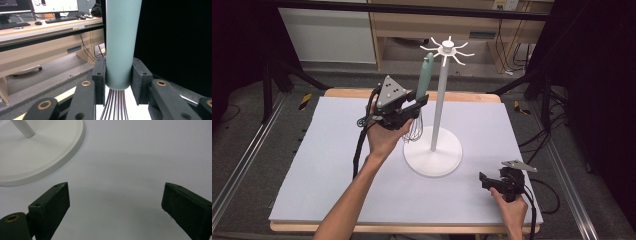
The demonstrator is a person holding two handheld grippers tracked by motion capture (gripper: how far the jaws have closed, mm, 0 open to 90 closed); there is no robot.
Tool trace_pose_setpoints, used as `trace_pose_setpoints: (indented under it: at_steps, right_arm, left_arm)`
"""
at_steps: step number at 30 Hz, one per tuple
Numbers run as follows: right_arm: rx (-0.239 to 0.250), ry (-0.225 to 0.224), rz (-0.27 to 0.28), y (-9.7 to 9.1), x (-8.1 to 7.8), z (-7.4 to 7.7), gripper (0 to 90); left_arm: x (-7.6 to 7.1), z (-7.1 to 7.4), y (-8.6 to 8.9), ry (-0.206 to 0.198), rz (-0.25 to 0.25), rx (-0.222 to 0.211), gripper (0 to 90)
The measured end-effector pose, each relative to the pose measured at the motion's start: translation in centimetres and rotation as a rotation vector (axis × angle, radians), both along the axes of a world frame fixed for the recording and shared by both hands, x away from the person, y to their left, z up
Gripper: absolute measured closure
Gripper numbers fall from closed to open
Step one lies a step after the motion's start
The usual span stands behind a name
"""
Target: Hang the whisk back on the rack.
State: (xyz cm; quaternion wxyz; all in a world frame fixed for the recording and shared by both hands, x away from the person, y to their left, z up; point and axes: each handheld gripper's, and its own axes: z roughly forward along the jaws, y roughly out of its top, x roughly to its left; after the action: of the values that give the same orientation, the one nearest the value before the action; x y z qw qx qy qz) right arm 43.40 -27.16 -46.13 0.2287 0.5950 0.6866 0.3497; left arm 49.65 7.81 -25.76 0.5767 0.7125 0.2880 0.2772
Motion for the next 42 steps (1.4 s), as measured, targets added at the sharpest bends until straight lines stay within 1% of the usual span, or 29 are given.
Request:
trace_pose_setpoints:
  at_steps: [4, 8, 15, 16, 17, 20, 24, 25, 29, 32, 42]
  right_arm:
    - [0.001, 0.000, 0.001, 0.0, 0.0, 0.0, 8.4]
    - [0.000, 0.000, 0.001, 0.0, 0.0, 0.0, 8.4]
    - [-0.002, 0.000, 0.000, 0.0, 0.0, 0.0, 8.4]
    - [-0.005, -0.002, 0.004, 0.0, 0.1, 0.0, 8.4]
    - [-0.005, -0.002, 0.004, 0.0, 0.1, 0.0, 8.4]
    - [0.002, 0.001, -0.004, 0.0, 0.0, 0.0, 8.4]
    - [0.000, 0.002, -0.005, 0.0, 0.0, 0.0, 8.4]
    - [-0.005, -0.001, -0.002, 0.0, 0.0, 0.0, 8.4]
    - [-0.006, -0.001, -0.002, 0.0, 0.0, 0.0, 8.4]
    - [-0.001, 0.004, -0.008, 0.0, 0.0, 0.0, 8.3]
    - [-0.010, 0.000, -0.002, 0.0, 0.0, -0.1, 8.3]
  left_arm:
    - [-0.1, 0.2, 0.1, -0.006, 0.002, -0.007, 64.9]
    - [-0.3, 0.4, 0.2, -0.014, 0.000, -0.001, 63.4]
    - [-0.8, 0.4, 0.4, -0.001, -0.017, 0.011, 58.0]
    - [-0.9, 0.3, 0.5, 0.003, -0.023, 0.019, 55.6]
    - [-1.0, 0.3, 0.5, 0.004, -0.023, 0.023, 55.6]
    - [-1.3, 0.1, 0.9, 0.005, -0.023, 0.030, 52.7]
    - [-1.7, -0.3, 1.5, 0.017, -0.025, 0.033, 49.4]
    - [-1.8, -0.5, 1.8, 0.019, -0.026, 0.038, 47.7]
    - [-2.2, -1.4, 2.5, 0.030, -0.024, 0.047, 46.3]
    - [-2.4, -2.2, 3.2, 0.051, -0.031, 0.036, 45.1]
    - [-2.8, -4.9, 5.3, 0.087, 0.006, 0.054, 41.8]
